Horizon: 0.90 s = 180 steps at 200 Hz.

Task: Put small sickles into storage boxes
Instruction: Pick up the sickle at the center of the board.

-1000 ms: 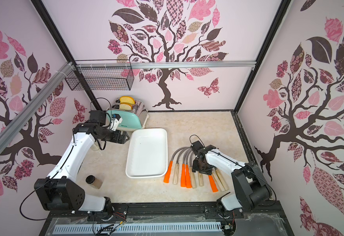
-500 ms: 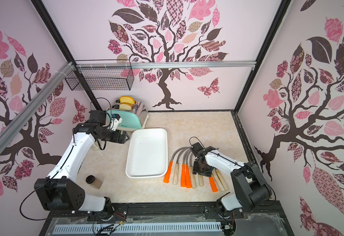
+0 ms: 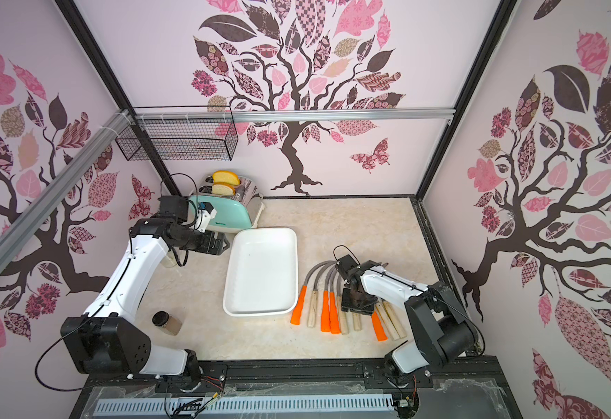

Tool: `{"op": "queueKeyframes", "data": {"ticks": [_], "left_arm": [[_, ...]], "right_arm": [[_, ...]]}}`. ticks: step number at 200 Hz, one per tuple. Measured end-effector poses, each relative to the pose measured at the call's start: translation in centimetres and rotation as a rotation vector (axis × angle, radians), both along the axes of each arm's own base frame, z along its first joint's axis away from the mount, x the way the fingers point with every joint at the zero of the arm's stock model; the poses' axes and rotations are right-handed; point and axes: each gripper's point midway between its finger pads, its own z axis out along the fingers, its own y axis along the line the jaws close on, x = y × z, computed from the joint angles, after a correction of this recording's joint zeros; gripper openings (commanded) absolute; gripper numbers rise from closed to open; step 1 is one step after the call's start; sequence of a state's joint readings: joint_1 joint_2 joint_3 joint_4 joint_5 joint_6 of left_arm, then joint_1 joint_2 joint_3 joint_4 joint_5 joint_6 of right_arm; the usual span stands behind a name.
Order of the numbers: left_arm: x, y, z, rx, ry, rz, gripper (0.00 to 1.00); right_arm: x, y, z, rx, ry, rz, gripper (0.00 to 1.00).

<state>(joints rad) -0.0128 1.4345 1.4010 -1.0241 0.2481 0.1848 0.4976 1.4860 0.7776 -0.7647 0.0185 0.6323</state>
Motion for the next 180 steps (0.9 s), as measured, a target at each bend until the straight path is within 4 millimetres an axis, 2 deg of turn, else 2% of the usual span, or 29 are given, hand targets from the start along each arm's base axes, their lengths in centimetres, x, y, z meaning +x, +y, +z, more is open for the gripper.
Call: {"op": "queueKeyframes", "data": {"ticks": [56,153,180], "left_arm": [[0.2,0.0,0.9,0.000,-0.018,0.000,0.98],[-0.1,0.0,1.2,0.001,-0.011,-0.003,0.98],[-0.2,0.0,1.1,0.001,-0.006,-0.003,0.98]], "right_arm": [[-0.1,0.1,0.0,-0.012,-0.004,0.004,0.54],[-0.2,-0.1,-0.4,-0.036,0.002,0.003,0.51],[-0.1,0.0,-0.4,-0.034,-0.001,0.003,0.47]]}}
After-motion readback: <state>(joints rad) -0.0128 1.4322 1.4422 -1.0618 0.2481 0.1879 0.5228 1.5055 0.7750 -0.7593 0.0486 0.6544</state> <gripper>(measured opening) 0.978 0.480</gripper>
